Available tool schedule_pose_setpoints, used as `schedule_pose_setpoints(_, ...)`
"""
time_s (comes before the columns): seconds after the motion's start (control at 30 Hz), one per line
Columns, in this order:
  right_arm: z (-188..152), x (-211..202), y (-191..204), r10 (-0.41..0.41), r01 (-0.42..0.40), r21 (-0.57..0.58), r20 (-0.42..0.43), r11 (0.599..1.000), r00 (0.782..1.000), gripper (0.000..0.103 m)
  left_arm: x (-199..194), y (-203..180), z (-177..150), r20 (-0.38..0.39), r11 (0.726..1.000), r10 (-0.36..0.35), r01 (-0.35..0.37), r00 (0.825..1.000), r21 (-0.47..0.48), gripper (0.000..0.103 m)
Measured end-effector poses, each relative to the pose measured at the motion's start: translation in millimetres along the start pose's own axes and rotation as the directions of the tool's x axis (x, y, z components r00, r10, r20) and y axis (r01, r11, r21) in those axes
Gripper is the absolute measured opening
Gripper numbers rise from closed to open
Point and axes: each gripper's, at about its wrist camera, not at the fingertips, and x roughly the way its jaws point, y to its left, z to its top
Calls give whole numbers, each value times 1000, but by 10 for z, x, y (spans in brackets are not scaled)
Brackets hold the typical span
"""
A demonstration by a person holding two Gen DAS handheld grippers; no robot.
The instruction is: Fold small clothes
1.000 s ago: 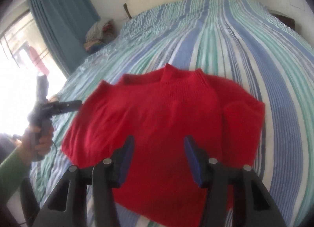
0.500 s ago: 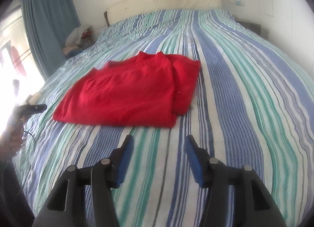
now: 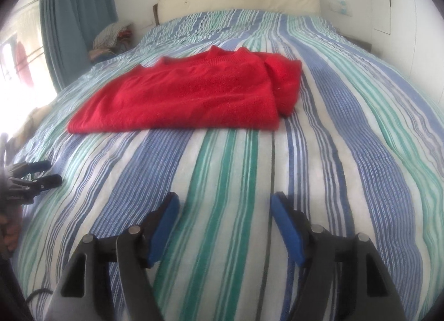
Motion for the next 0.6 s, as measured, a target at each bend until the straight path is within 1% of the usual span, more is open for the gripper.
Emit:
schedule_pose_setpoints(0.1, -8, 26, 10, 9, -9, -5, -5, 1000, 1000, 77, 7, -18, -6, -4, 1000, 10, -10, 1000, 0, 103)
schedule_pose_setpoints(0.23, -25, 35, -29, 24, -24, 14, -1, 1000, 1000, 77, 42, -51, -11, -24, 1000, 21, -21, 999, 13, 103)
schedule_pose_setpoints(0.37, -34, 37, -31, 23, -23, 16, 2, 1000, 1000, 78, 57, -66, -6, -39, 999, 27, -26, 999, 20, 103)
schedule_pose_setpoints(0.6, -30, 38, -12, 8, -8, 13, -1, 1000, 1000, 79, 55, -88, -20, -38, 999, 41, -40, 998, 26, 103)
